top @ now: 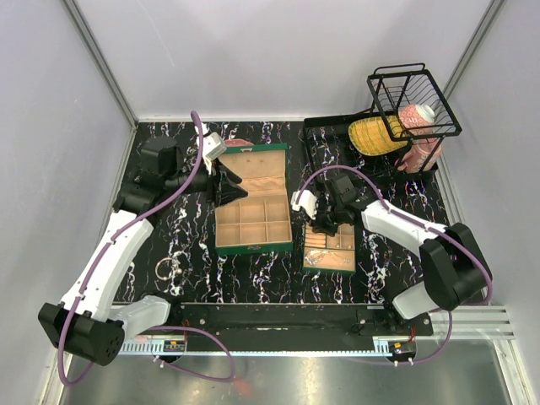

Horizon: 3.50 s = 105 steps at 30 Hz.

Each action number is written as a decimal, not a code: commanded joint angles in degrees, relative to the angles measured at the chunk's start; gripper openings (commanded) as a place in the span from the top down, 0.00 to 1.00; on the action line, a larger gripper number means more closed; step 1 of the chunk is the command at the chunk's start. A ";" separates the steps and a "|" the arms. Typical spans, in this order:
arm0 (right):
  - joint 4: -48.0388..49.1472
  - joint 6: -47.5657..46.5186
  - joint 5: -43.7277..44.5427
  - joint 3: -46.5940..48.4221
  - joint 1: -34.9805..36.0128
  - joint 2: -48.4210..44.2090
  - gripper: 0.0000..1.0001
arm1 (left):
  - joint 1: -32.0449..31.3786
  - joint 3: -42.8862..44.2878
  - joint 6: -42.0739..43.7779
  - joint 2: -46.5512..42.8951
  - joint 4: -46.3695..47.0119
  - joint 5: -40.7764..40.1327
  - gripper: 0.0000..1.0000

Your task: Organize the mixed jewelry

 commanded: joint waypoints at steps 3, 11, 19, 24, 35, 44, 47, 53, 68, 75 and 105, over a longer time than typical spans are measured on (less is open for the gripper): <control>3.27 -1.69 -0.62 0.15 -0.47 1.95 1.00 | 0.53 -0.21 -0.02 -0.16 3.44 1.39 0.50; 3.88 -2.40 0.17 -0.12 -0.64 3.27 1.00 | 0.80 -0.47 -0.19 -0.16 3.53 1.74 0.50; 4.23 -3.01 0.87 -0.91 -0.73 3.36 1.00 | 0.97 -0.73 -0.45 -0.16 3.97 2.10 0.50; 4.50 -3.28 1.31 -1.26 -0.90 3.97 1.00 | 1.06 -0.65 -0.72 -0.07 3.97 2.27 0.51; 4.76 -4.42 1.93 -1.08 -1.17 5.12 1.00 | 1.32 -1.17 -0.90 -0.51 4.23 2.45 0.51; 5.64 -4.77 2.72 -2.14 -1.17 7.58 1.00 | 1.59 -1.88 -0.89 -1.04 4.58 2.36 0.51; 6.52 -4.86 3.07 -2.75 -1.17 8.63 1.00 | 1.68 -1.88 -0.89 -1.13 4.58 2.45 0.51; 7.14 -5.21 5.18 -3.98 -1.26 9.34 1.00 | 1.94 -2.05 -0.81 -1.30 4.58 2.45 0.51; 0.99 -3.63 7.12 -0.38 -1.17 3.80 0.78 | 2.91 -1.00 -0.10 -1.92 3.09 2.45 0.51; -0.42 -1.87 7.64 1.73 -1.17 0.38 0.70 | 3.00 -0.03 0.77 -1.74 1.68 2.45 0.51; 0.98 18.87 -8.18 9.65 -0.56 -14.48 0.69 | 24.09 -6.87 46.47 -1.30 -38.04 -27.95 0.48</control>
